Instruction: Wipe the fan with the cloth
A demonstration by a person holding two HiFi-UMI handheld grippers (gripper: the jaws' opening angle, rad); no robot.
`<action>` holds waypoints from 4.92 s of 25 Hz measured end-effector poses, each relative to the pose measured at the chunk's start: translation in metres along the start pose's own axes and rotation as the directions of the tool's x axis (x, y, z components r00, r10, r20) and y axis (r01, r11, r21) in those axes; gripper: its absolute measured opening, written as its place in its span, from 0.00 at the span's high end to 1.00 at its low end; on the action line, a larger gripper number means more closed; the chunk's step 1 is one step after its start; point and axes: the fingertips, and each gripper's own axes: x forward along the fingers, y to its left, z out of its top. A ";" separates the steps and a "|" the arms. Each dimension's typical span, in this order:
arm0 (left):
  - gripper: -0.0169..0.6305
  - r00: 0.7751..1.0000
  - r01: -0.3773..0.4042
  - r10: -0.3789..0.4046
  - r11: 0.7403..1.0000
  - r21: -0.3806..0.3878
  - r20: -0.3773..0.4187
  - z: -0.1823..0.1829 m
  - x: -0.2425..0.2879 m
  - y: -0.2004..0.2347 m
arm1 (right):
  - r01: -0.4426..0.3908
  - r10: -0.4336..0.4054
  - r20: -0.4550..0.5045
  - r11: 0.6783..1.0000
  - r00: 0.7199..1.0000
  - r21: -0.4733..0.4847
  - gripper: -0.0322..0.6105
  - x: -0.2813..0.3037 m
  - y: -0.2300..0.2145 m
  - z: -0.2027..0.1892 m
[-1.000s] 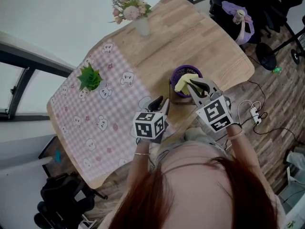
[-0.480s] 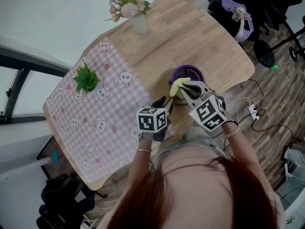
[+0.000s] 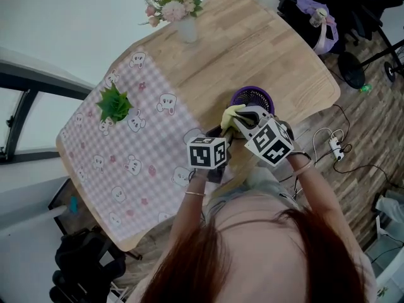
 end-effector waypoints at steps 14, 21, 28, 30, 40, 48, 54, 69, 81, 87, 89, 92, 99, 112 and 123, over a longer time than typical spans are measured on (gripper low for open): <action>0.82 0.999 -0.004 0.000 0.996 -0.084 -0.043 -0.003 0.007 0.002 | -0.032 0.035 -0.078 0.999 0.996 0.034 0.91 0.029 0.002 -0.015; 0.83 0.999 -0.015 0.012 0.995 -0.102 -0.031 -0.003 0.007 0.002 | -0.019 0.021 -0.109 1.000 0.994 0.011 0.91 0.037 0.000 -0.018; 0.83 0.999 -0.022 0.019 0.995 -0.101 -0.038 -0.004 0.006 0.000 | 0.001 -0.003 -0.135 1.000 0.991 -0.019 0.91 0.044 -0.007 -0.013; 0.83 0.999 -0.024 0.020 0.994 -0.106 -0.036 -0.005 0.007 -0.001 | 0.010 -0.013 -0.140 1.000 0.990 -0.025 0.91 0.045 -0.009 -0.013; 0.84 0.999 -0.035 0.032 0.992 -0.125 -0.026 -0.005 0.007 0.000 | 0.042 -0.040 -0.151 0.999 0.988 0.005 0.91 0.053 -0.025 -0.008; 0.85 0.999 -0.043 0.043 0.980 -0.197 -0.006 -0.006 0.008 0.004 | 0.063 -0.060 -0.155 0.998 0.986 0.010 0.91 0.058 -0.037 -0.007; 0.86 0.997 -0.068 0.077 0.957 -0.281 0.023 -0.004 0.006 0.007 | 0.083 -0.079 -0.153 0.996 0.985 0.021 0.91 0.058 -0.045 -0.007; 0.89 0.990 -0.124 0.137 0.937 -0.327 0.018 -0.001 0.008 0.009 | 0.137 -0.126 -0.149 0.989 0.981 0.063 0.91 0.053 -0.069 -0.016; 0.90 0.983 -0.170 0.186 0.925 -0.340 0.013 -0.001 0.008 0.011 | 0.185 -0.173 -0.151 0.980 0.973 0.074 0.91 0.046 -0.085 -0.024; 0.90 0.981 -0.172 0.192 0.917 -0.359 0.021 -0.001 0.008 0.012 | 0.214 -0.200 -0.156 0.974 0.967 0.081 0.91 0.039 -0.094 -0.031; 0.90 0.981 -0.172 0.193 0.916 -0.361 0.022 -0.001 0.008 0.012 | 0.223 -0.207 -0.160 0.971 0.965 0.086 0.91 0.037 -0.098 -0.034; 0.90 0.981 -0.175 0.195 0.917 -0.359 0.021 -0.001 0.008 0.011 | 0.232 -0.214 -0.165 0.968 0.963 0.098 0.91 0.034 -0.101 -0.038; 0.90 0.981 -0.174 0.194 0.918 -0.357 0.021 -0.002 0.008 0.010 | 0.259 -0.237 -0.174 0.959 0.956 0.115 0.91 0.026 -0.107 -0.045; 0.90 0.980 -0.177 0.200 0.911 -0.373 0.024 -0.002 0.008 0.009 | 0.284 -0.254 -0.187 0.946 0.949 0.155 0.91 0.015 -0.113 -0.056; 0.90 0.973 -0.194 0.226 0.905 -0.378 0.041 -0.003 0.007 0.009 | 0.316 -0.283 -0.189 0.932 0.940 0.178 0.91 0.003 -0.115 -0.068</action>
